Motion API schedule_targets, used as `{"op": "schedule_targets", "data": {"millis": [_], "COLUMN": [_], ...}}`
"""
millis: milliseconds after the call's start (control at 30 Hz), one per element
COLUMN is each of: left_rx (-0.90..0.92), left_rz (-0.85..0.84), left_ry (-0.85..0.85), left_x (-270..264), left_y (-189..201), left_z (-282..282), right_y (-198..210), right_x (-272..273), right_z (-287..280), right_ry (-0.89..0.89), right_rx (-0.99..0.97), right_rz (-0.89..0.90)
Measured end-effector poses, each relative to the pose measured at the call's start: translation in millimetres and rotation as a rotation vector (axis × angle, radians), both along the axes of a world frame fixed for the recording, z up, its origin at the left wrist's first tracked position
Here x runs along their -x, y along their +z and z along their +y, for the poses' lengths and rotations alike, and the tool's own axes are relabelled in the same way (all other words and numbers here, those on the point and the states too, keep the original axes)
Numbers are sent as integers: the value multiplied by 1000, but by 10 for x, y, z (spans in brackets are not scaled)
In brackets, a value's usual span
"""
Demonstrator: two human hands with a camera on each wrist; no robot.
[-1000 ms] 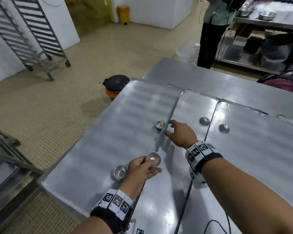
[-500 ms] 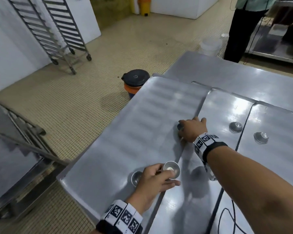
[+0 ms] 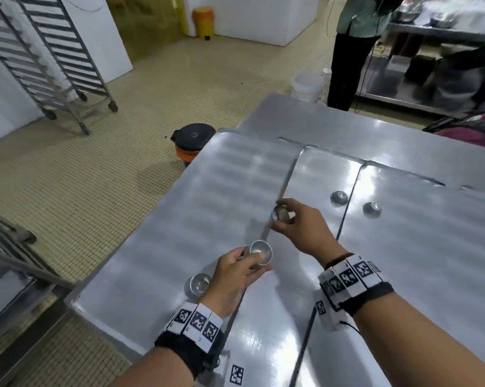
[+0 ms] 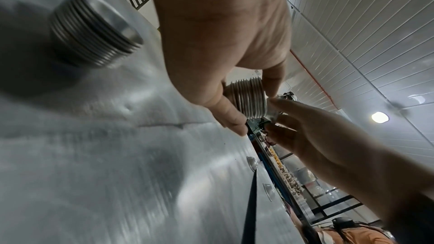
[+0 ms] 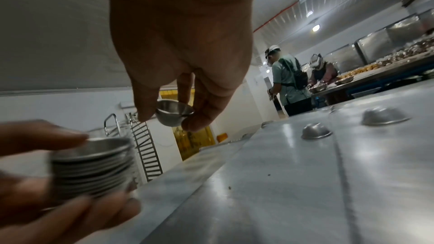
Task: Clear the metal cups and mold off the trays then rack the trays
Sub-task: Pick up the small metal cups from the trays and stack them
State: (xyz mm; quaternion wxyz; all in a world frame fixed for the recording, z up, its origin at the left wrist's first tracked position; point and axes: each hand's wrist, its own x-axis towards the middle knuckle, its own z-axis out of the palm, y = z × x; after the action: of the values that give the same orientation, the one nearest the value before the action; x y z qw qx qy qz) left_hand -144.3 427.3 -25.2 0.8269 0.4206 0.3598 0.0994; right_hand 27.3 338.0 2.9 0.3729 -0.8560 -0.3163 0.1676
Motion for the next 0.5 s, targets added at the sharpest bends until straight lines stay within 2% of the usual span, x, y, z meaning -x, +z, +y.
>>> {"op": "schedule_targets", "data": {"millis": [200, 500], "left_rx": [83, 133], "left_rz": [-36, -58], "left_ry": [26, 21], "left_x": [-100, -144], "left_y": [29, 254], "left_z": [-281, -668], "right_y": [190, 97], "right_x": [457, 715], "right_z": [-686, -912], "right_ry": [52, 30], "right_rx": [8, 70], "right_rz": [5, -135]}}
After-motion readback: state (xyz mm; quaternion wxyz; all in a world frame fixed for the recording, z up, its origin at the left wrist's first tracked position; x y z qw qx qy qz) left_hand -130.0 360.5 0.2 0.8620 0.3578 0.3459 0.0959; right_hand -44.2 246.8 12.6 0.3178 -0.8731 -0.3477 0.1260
